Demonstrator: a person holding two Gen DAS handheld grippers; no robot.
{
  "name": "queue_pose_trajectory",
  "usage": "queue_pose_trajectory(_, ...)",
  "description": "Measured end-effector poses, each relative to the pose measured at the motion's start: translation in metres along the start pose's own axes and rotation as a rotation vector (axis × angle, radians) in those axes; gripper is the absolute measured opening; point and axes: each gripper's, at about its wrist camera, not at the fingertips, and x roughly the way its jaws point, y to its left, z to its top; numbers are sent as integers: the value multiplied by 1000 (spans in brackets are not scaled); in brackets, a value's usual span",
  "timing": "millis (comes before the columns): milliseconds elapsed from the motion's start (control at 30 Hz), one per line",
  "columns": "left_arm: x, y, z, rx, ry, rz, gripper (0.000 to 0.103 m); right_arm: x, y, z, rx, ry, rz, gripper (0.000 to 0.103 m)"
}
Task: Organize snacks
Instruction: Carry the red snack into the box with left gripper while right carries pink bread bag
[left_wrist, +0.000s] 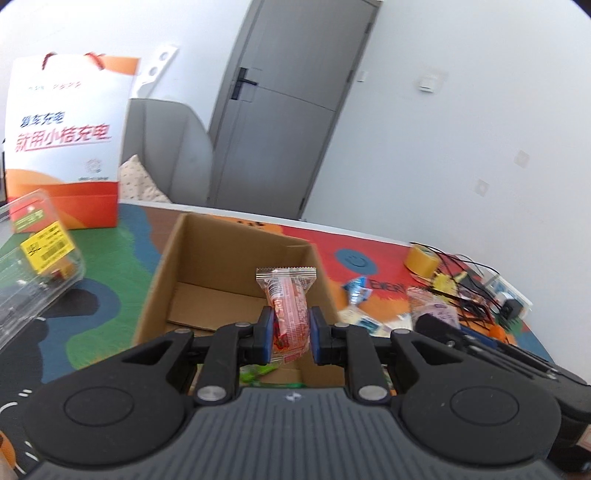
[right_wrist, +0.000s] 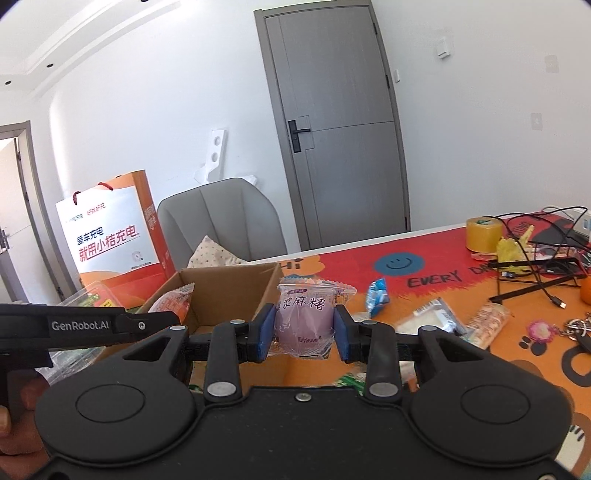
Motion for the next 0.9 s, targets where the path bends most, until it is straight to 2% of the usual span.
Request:
queue_pose_trajectory(300,20,41,-1,-52,68,40,19,21,32,7,-30,17,33,35)
queue_pose_trajectory(667,22,64,7,-49,80,62,19,42,65,5,-62,62,83,36)
queue_pose_trajectory(767,20,68,10,-55,98,58,26,46,69,5,-63,76,75,41)
queue_pose_trajectory(800,18,69,11,-66,101,52,31,45,70,6,-63,70,73,41)
queue_pose_trajectory(867,12,71,11,-74,83,36,36,42,68,7,-56,67,70,44)
queue_pose_trajectory(900,9,71,12,-74,80,44,44,40,67,7,-51,65,66,48)
